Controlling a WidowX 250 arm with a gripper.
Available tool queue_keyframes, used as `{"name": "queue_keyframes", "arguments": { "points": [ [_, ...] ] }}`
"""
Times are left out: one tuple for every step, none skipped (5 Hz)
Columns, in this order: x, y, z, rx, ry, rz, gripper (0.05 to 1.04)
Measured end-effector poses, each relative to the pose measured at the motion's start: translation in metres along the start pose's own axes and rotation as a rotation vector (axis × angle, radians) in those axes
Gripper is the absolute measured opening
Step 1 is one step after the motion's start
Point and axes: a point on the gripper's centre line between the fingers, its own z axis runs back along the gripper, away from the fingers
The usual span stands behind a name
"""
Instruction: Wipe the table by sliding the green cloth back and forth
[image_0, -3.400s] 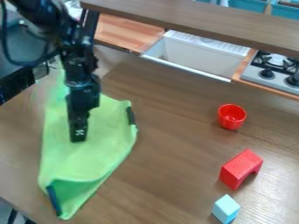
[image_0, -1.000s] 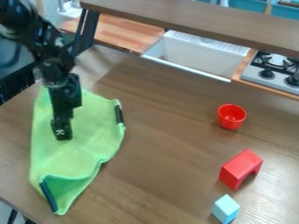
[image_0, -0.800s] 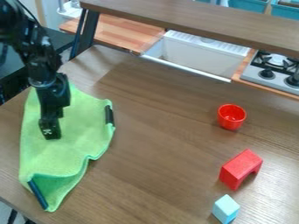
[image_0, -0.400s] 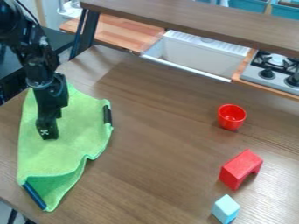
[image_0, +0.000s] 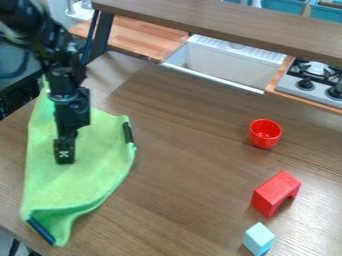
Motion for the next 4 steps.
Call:
{"name": "queue_keyframes", "arguments": {
  "points": [
    [0.031, -0.001, 0.002, 0.011, -0.006, -0.018, 1.001],
    [0.056, -0.002, 0.004, 0.039, -0.012, -0.031, 1.001],
    [0.084, -0.004, 0.007, 0.066, -0.021, -0.06, 1.001],
    [0.117, -0.01, 0.01, 0.061, -0.034, -0.072, 1.001]
  ]
}}
